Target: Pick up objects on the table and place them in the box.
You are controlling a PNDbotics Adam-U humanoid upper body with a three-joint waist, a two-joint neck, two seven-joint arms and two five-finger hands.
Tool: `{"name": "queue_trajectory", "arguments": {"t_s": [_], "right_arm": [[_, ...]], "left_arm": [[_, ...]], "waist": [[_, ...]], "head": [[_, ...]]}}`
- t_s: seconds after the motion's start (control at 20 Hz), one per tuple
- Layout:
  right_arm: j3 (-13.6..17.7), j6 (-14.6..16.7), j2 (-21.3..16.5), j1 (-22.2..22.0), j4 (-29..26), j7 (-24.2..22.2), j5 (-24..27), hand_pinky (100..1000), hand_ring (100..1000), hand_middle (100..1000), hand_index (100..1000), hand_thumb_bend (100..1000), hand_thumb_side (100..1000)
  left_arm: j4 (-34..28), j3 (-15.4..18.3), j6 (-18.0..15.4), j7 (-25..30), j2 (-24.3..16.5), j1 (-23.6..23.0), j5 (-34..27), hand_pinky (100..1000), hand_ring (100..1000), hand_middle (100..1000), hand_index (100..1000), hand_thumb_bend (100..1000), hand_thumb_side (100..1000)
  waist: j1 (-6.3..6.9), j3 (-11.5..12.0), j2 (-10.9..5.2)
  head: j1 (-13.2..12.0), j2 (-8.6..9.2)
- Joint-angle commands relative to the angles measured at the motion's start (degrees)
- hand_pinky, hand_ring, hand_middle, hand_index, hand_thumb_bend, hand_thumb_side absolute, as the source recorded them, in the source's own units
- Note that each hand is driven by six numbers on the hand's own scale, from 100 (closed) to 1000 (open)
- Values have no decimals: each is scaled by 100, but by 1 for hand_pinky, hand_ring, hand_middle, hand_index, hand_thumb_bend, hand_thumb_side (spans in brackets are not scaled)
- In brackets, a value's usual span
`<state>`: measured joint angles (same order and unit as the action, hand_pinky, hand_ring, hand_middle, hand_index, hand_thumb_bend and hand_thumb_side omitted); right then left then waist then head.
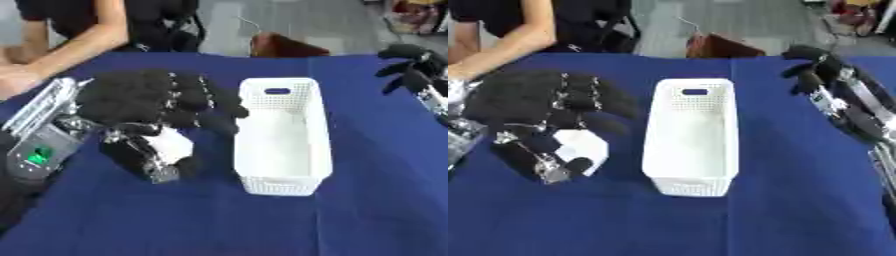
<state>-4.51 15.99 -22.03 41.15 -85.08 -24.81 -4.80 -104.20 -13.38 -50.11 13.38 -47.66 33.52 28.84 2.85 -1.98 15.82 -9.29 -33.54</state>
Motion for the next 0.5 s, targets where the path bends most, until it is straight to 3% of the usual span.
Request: {"name": "queue_trajectory", "arguments": {"t_s": [0.05, 0.5], "right_arm": [[56, 12, -109, 83, -58, 9, 12, 614, 766, 855, 946, 179, 814], [63, 18, -102, 88, -58, 3, 20, 613, 766, 855, 946, 174, 814]], "left_arm": [[27, 74, -185, 217, -75, 36, -29, 805, 922, 927, 966, 100, 584], [158, 102, -185, 338, -44, 17, -204, 767, 893, 914, 973, 100, 595]], "waist": [[-17, 3, -94], [-25, -1, -92]], "head": [[-46, 72], [-48, 98]]}}
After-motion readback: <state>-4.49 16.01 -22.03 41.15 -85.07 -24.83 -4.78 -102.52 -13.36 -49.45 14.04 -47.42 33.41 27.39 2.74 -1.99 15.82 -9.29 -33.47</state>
